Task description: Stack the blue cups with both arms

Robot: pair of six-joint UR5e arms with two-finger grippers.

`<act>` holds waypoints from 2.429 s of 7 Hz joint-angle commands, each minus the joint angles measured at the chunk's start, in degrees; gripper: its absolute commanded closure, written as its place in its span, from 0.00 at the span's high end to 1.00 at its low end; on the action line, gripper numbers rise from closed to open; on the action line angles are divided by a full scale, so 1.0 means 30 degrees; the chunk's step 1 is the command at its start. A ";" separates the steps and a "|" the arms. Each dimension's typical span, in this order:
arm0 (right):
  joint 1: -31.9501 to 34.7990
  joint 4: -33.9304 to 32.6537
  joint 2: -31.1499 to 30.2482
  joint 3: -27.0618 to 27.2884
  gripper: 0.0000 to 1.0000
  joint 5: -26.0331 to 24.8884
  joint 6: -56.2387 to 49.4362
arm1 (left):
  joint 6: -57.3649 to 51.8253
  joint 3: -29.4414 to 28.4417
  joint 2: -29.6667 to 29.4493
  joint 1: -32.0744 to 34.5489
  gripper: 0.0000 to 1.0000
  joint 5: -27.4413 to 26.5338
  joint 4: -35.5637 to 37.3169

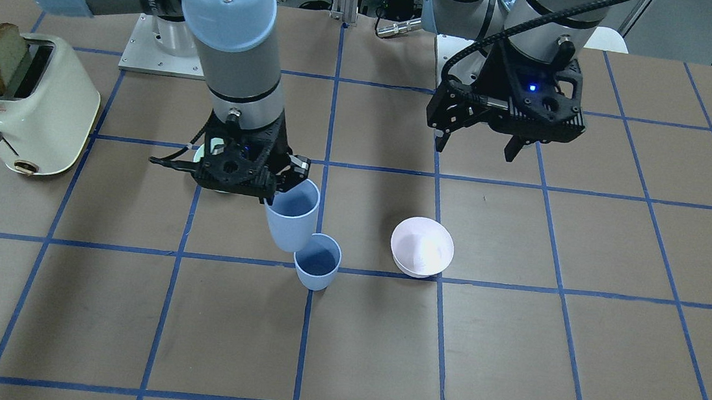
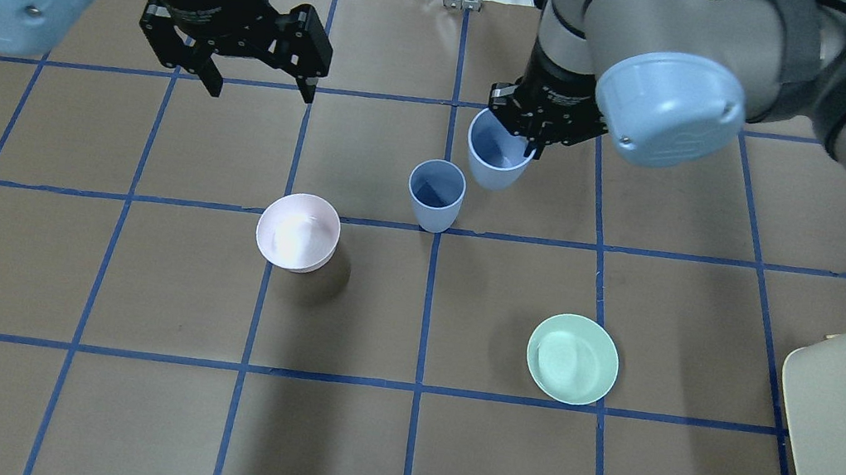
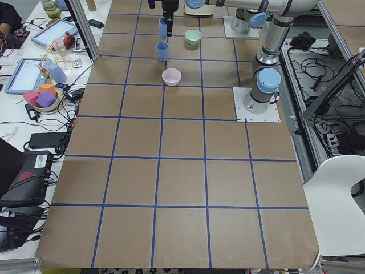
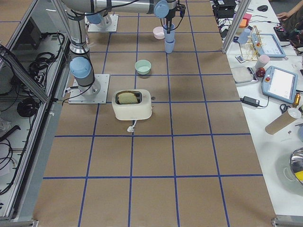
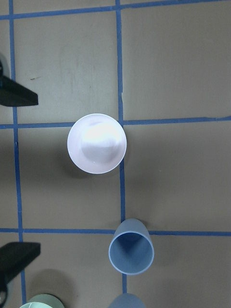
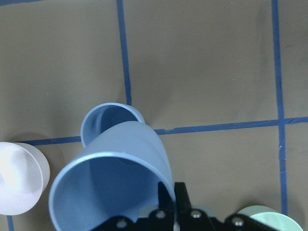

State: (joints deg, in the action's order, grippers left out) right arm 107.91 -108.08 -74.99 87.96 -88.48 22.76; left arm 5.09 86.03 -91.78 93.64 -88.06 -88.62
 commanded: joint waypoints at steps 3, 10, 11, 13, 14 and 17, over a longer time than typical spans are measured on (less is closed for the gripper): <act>0.0418 -0.0216 0.1790 -0.1604 0.00 -0.0330 0.0705 | -0.0026 0.0035 0.0065 -0.0218 1.00 -0.0355 0.0067; 0.0475 0.0020 0.1792 -0.1080 0.00 -0.0125 0.0704 | -0.0026 0.0064 0.0182 -0.0189 1.00 -0.0443 0.0009; 0.0476 0.0049 0.1821 -0.1050 0.00 -0.0096 0.0703 | -0.0026 0.0064 0.0211 -0.0189 1.00 -0.0443 0.0038; 0.0417 -0.0126 0.2288 -0.1108 0.40 0.0020 0.0703 | -0.0026 0.0064 0.0211 -0.0189 1.00 -0.0443 0.0009; 0.0359 -0.0155 0.2319 -0.1167 0.88 -0.0095 0.0500 | -0.0026 0.0064 0.0211 -0.0218 1.00 -0.0443 0.0009; -0.1855 0.3282 0.1676 -0.4052 1.00 -0.0301 -0.3437 | -0.0026 0.0064 0.0240 -0.0218 1.00 -0.0443 0.0009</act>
State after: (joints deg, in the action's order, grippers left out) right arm 105.98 -104.06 -69.27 80.36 -89.33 18.49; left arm 5.01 86.22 -91.11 93.01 -89.39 -88.59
